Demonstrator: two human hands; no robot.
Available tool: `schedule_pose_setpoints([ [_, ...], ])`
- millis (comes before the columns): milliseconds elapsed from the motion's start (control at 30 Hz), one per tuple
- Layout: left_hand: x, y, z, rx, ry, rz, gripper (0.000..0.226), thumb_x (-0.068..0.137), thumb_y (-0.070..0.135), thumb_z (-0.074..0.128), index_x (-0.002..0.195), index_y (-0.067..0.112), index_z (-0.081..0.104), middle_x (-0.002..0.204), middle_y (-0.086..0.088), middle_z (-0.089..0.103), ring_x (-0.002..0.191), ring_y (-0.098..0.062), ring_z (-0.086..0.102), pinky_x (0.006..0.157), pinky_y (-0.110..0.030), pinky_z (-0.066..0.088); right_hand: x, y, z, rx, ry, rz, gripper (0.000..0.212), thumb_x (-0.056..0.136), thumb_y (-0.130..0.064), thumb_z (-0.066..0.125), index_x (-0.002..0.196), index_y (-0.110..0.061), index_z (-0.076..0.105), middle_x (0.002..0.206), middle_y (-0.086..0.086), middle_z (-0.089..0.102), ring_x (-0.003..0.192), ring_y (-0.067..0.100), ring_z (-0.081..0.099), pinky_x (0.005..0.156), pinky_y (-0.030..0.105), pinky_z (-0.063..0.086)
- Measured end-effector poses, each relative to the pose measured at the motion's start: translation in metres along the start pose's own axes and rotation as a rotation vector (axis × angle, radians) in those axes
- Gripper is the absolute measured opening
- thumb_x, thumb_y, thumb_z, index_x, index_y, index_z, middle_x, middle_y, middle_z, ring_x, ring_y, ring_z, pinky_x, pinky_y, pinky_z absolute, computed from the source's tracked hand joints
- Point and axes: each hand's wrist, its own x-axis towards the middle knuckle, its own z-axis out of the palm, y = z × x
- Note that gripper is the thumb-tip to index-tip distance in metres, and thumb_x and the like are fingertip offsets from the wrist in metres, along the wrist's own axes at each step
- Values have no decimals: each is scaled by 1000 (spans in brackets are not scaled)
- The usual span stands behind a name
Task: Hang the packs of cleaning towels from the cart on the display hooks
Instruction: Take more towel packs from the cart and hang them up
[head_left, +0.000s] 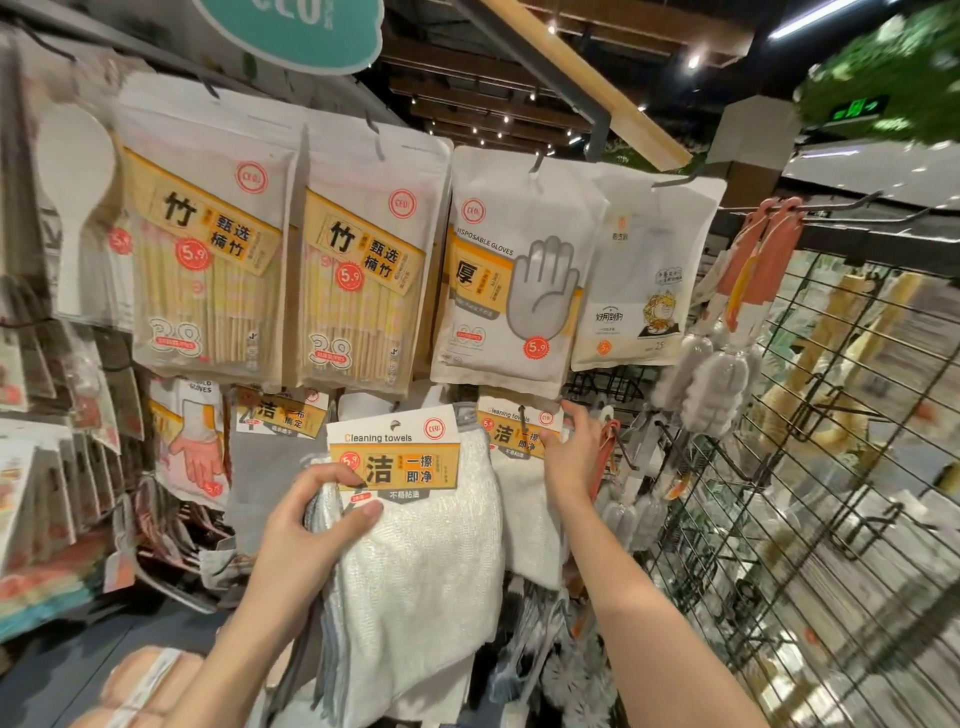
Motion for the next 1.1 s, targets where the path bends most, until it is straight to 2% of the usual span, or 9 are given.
schedule_pose_setpoints([
  [67, 1, 2, 2, 18, -7, 0, 29, 76, 10, 77, 85, 33, 61, 97, 39, 63, 88, 25, 53, 76, -19, 34, 1, -1, 1, -2, -10, 3, 43, 86, -3, 62, 125, -21, 54, 126, 3, 48, 95, 5, 39, 67, 21, 29],
  [233, 3, 5, 7, 10, -30, 4, 30, 75, 9, 77, 83, 34, 62, 97, 38, 63, 88, 26, 52, 75, -16, 33, 0, -4, -5, -31, -50, -17, 48, 85, -9, 66, 128, -26, 52, 126, 3, 49, 102, 10, 47, 67, 24, 32],
  [367, 3, 9, 9, 25, -40, 16, 30, 74, 14, 79, 85, 36, 62, 101, 35, 63, 93, 23, 53, 78, -18, 35, -6, -7, -20, 5, -103, -45, 61, 81, -13, 71, 136, -24, 47, 132, 6, 46, 121, 21, 44, 88, 30, 38],
  [467, 1, 9, 8, 11, -52, 14, 28, 74, 16, 79, 89, 34, 63, 103, 30, 65, 95, 18, 56, 79, -21, 37, -17, -17, -38, 54, -139, -76, 54, 83, -17, 70, 133, -24, 50, 134, 5, 42, 125, 20, 37, 106, 35, 32],
  [633, -5, 14, 6, 4, -63, 24, 28, 74, 14, 79, 87, 33, 63, 103, 31, 65, 95, 19, 55, 80, -19, 36, -56, -64, -62, 330, -358, -131, 27, 91, -15, 60, 115, -26, 57, 119, -2, 59, 102, 2, 56, 91, 19, 46],
  [733, -10, 19, 7, -2, -92, 29, 28, 75, 14, 79, 86, 34, 62, 104, 28, 65, 96, 16, 56, 80, -18, 37, -79, -91, -67, 427, -508, -128, 21, 96, -20, 50, 115, -26, 60, 115, -8, 62, 103, -4, 57, 88, 14, 47],
  [833, -16, 25, 8, -6, -109, 46, 28, 76, 11, 78, 85, 32, 62, 104, 24, 66, 96, 13, 58, 77, -7, 41, -97, -101, -69, 344, -591, -127, 34, 94, -29, 53, 127, -23, 55, 118, -13, 58, 115, 6, 54, 89, 10, 46],
  [933, -20, 29, 10, -31, -114, 56, 32, 77, 6, 76, 84, 34, 63, 103, 23, 66, 93, 10, 60, 69, 0, 40, -108, -101, -71, 248, -612, -162, 54, 83, -27, 70, 132, -28, 48, 128, -6, 52, 119, 8, 50, 100, 25, 43],
  [1100, -25, 34, 13, -51, -95, 135, 50, 79, -3, 72, 106, 37, 60, 110, 29, 61, 102, 11, 56, 75, -1, 41, -116, -97, -76, 204, -499, -281, 63, 70, -16, 82, 123, -26, 47, 122, -6, 50, 114, 3, 47, 85, -2, 31],
])
